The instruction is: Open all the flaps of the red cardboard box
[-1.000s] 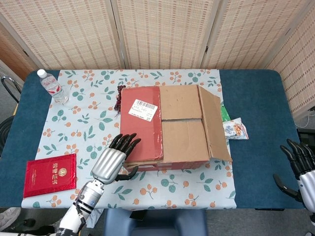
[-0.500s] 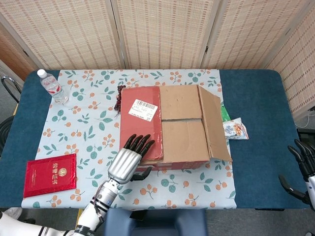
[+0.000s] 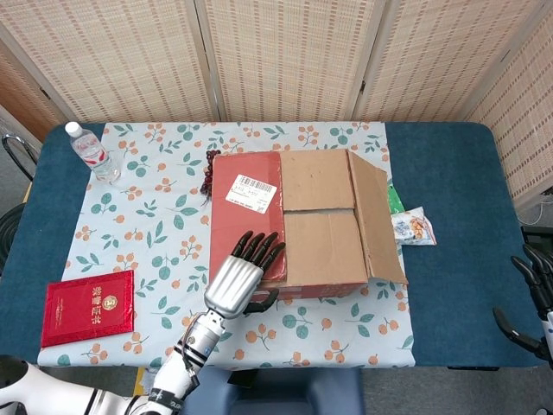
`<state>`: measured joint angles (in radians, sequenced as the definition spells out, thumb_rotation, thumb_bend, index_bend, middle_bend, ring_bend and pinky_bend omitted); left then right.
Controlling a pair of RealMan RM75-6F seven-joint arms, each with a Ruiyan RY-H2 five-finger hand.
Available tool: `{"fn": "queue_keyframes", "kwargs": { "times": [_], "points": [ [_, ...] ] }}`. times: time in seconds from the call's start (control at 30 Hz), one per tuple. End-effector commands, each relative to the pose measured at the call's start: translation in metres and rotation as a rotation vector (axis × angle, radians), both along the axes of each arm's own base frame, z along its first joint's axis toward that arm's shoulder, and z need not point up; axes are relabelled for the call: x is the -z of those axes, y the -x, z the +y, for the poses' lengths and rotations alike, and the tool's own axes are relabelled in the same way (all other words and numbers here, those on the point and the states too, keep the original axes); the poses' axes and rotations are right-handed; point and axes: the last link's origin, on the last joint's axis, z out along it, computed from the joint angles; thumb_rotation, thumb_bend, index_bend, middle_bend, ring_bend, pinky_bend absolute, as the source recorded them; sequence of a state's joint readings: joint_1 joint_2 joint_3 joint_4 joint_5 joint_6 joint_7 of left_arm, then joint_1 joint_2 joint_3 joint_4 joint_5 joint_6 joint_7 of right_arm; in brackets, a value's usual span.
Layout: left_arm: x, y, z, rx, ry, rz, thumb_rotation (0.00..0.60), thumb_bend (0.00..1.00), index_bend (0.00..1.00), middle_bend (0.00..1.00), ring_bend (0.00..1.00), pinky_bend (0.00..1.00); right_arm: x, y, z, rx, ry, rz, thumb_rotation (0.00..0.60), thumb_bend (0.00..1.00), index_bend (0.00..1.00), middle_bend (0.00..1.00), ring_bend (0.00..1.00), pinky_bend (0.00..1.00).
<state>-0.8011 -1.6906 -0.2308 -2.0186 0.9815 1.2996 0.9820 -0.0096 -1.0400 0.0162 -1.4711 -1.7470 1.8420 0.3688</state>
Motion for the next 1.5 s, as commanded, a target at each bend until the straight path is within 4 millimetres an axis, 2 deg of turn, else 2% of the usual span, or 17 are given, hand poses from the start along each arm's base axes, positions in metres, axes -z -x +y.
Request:
{"fn": "queue_keyframes", "kwargs": {
  "times": [0.03,0.43,0.7,0.9,1.27,1.5],
  "points": [
    [0.003,-0.003,0.002,0.007,-0.005,0.009,0.359,0.47,0.00,0.00,0.00,0.00,0.000,0.000,0.000,-0.001,-0.002,-0.002,0.600,0.42,0.00,0.00,0.00,0.00],
    [0.013,-0.004,0.013,0.028,-0.049,0.044,0.363,0.47,0.00,0.00,0.00,0.00,-0.003,0.001,0.004,0.000,-0.003,-0.013,0.600,0.42,0.00,0.00,0.00,0.00],
    [0.013,-0.002,0.018,0.077,-0.146,0.085,0.361,0.47,0.00,0.00,0.00,0.00,-0.004,0.001,0.004,0.001,-0.003,-0.013,0.600,0.42,0.00,0.00,0.00,0.00],
    [0.012,-0.008,0.018,0.141,-0.243,0.091,0.365,0.47,0.00,0.00,0.00,0.00,-0.002,0.000,0.004,0.006,-0.011,-0.009,0.600,0.42,0.00,0.00,0.00,0.00],
    [-0.011,-0.011,0.007,0.197,-0.436,0.093,0.364,0.47,0.00,0.00,0.00,0.00,0.000,0.000,0.004,0.015,-0.017,-0.002,0.600,0.42,0.00,0.00,0.00,0.00],
    [-0.043,0.010,0.005,0.139,-0.549,0.119,0.365,0.47,0.00,0.00,0.00,0.00,0.002,-0.002,0.005,0.013,-0.021,0.007,0.600,0.42,0.00,0.00,0.00,0.00]
  ]
}}
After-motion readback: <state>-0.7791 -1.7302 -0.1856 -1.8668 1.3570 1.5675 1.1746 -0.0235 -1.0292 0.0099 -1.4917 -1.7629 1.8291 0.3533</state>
